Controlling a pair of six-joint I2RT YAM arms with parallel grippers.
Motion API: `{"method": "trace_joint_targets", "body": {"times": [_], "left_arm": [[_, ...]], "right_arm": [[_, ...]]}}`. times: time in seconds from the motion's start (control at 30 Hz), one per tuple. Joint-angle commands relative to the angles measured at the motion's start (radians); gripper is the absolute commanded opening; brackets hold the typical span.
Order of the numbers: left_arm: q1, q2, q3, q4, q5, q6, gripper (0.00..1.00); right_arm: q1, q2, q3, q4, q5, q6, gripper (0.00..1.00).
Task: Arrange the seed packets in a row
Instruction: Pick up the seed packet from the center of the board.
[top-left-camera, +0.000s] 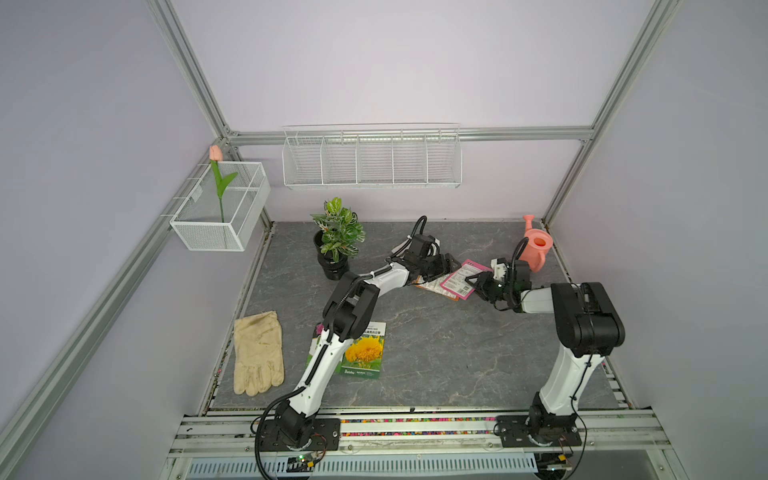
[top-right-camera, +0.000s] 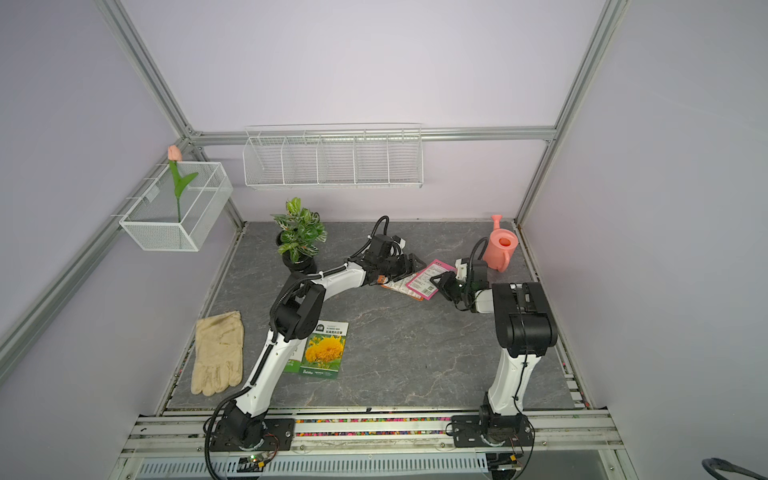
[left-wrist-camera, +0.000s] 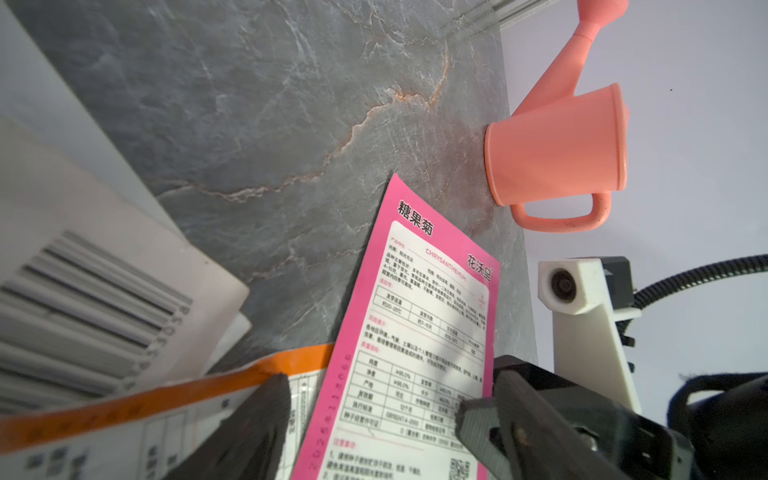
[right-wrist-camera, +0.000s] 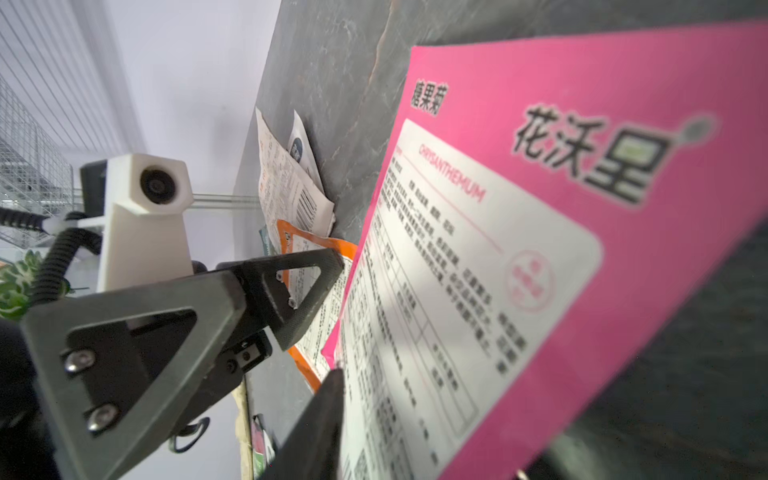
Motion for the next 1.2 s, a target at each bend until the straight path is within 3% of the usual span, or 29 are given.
{"method": "trace_joint_targets", "body": {"times": [0.0, 0.1, 0.43, 0.57, 0.73, 0.9, 1.03, 1.17], "left_arm": [[0.004, -0.073, -0.037, -0.030, -0.027, 0.042, 0.81], [0.004, -0.119, -0.053, -0.070, -0.042, 0.093, 0.81], [0.013, -0.428, -0.310, -0.052, -0.116, 0.315, 0.84], [0.012, -0.567, -0.402, -0.102, -0.229, 0.328, 0.86], [-0.003, -0.648, -0.383, -0.181, -0.225, 0.260, 0.87], [-0.001, -0.680, -0.335, -0.234, -0.099, 0.089, 0.87], [0.007, -0.750, -0.406, -0.152, -0.020, -0.059, 0.88], [0.007, -0.797, -0.408, -0.249, -0.005, -0.113, 0.93]], "right_arm": [[0.008, -0.086, -0.008, -0.104, 0.013, -0.075, 0.25], [0.026, -0.173, -0.005, -0.219, 0.068, -0.170, 0.07], [0.039, -0.447, 0.007, -0.433, 0.070, -0.357, 0.07], [0.118, -0.584, 0.028, -0.628, 0.296, -0.493, 0.07], [0.343, -0.691, -0.034, -0.590, 0.582, -0.616, 0.07], [0.513, -0.707, -0.119, -0.444, 0.847, -0.762, 0.07], [0.584, -0.685, -0.148, -0.358, 1.021, -0.860, 0.07], [0.627, -0.673, -0.171, -0.264, 1.121, -0.942, 0.07]]}}
